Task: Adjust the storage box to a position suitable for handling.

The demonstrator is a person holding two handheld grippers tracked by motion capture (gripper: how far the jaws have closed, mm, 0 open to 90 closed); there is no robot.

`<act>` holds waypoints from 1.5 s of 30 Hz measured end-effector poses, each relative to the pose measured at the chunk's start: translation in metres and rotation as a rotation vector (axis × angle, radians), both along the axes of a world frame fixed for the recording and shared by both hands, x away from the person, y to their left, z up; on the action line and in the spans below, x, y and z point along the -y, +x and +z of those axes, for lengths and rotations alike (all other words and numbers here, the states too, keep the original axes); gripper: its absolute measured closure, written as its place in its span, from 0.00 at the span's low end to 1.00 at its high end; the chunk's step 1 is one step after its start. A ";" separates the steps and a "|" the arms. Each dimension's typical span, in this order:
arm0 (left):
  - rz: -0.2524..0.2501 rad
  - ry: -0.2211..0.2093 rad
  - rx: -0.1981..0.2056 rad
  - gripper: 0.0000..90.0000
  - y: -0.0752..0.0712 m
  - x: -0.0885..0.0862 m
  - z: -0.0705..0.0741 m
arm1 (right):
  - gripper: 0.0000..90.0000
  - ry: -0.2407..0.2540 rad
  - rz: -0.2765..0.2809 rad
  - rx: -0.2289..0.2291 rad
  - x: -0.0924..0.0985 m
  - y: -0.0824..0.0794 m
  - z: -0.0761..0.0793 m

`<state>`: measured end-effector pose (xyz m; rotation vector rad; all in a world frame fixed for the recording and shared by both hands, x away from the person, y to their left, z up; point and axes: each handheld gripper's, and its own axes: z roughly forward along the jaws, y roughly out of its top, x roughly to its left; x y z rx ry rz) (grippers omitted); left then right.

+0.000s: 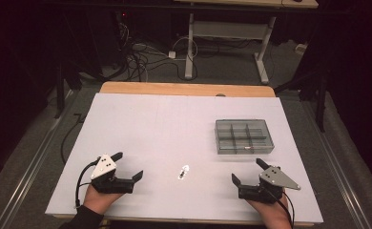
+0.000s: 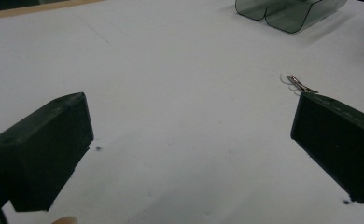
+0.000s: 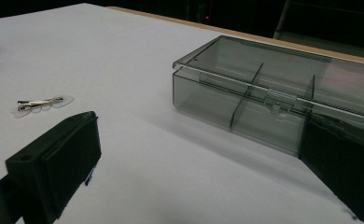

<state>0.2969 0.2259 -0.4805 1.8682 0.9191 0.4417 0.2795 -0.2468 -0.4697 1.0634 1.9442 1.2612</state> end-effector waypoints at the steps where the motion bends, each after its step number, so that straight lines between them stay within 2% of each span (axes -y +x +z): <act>1: 0.002 0.000 0.000 0.00 0.000 0.000 0.000 | 0.00 -0.002 0.000 0.000 0.000 0.000 0.000; 11: 0.003 -0.005 -0.002 0.00 0.001 0.000 -0.001 | 0.04 0.002 -0.006 -0.006 0.003 -0.001 0.000; 24: 0.009 -0.008 0.002 0.00 0.002 -0.001 -0.002 | 0.18 -0.008 -0.002 -0.008 0.004 -0.003 0.000; 31: 0.003 -0.014 0.002 0.00 0.002 -0.001 -0.002 | 0.23 -0.011 -0.001 -0.013 0.005 -0.003 0.000; 45: 0.006 -0.034 0.005 0.00 0.002 0.000 -0.003 | 0.45 -0.007 0.002 -0.024 0.006 -0.005 -0.001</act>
